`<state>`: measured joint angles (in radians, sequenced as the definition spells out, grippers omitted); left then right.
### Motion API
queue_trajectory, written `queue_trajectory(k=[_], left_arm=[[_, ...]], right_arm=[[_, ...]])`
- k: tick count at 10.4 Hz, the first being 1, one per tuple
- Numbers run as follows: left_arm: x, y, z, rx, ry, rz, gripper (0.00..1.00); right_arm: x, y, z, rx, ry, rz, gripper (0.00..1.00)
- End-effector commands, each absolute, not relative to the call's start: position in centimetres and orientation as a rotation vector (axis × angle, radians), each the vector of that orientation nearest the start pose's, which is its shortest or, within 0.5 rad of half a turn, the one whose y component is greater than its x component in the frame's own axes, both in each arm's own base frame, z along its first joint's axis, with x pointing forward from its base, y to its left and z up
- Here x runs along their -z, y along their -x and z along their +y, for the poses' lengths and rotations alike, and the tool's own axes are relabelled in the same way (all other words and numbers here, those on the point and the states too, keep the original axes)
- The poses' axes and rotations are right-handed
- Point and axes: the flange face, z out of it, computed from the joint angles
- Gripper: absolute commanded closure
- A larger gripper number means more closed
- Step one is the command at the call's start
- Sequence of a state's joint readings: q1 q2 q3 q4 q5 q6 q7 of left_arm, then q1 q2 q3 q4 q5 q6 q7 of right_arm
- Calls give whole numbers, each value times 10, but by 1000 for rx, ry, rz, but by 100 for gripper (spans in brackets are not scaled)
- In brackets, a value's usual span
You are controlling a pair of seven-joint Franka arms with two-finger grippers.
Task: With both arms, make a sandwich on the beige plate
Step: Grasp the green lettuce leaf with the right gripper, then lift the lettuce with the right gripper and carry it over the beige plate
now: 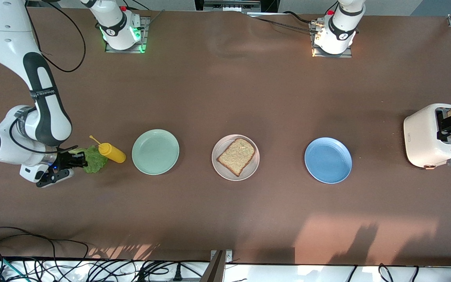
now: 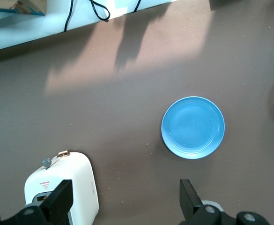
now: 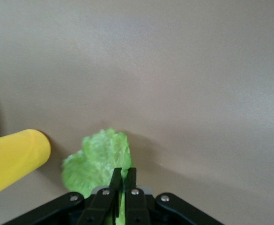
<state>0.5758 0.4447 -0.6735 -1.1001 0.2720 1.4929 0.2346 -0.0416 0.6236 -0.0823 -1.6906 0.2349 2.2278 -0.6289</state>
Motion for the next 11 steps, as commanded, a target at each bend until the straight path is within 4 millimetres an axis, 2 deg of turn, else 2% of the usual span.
queue_trajectory(k=[1, 4, 6, 9, 10, 11], left_arm=[[-612, -652, 82, 46, 3112, 382, 0], [-611, -652, 84, 42, 3112, 379, 0], [-609, -651, 96, 39, 3121, 355, 0], [-609, -651, 87, 33, 3120, 371, 0], [-608, -651, 86, 27, 3122, 377, 0], [-609, -651, 87, 31, 3123, 374, 0]], right_arm=[[-268, -655, -70, -42, 2910, -577, 100], [-331, -644, -76, -87, 2909, -660, 100], [-376, -632, -75, -114, 2895, -691, 100], [-442, -619, -72, -135, 2881, -724, 100], [-458, -618, -68, -150, 2870, -716, 100], [-476, -622, -54, -141, 2870, -719, 100]])
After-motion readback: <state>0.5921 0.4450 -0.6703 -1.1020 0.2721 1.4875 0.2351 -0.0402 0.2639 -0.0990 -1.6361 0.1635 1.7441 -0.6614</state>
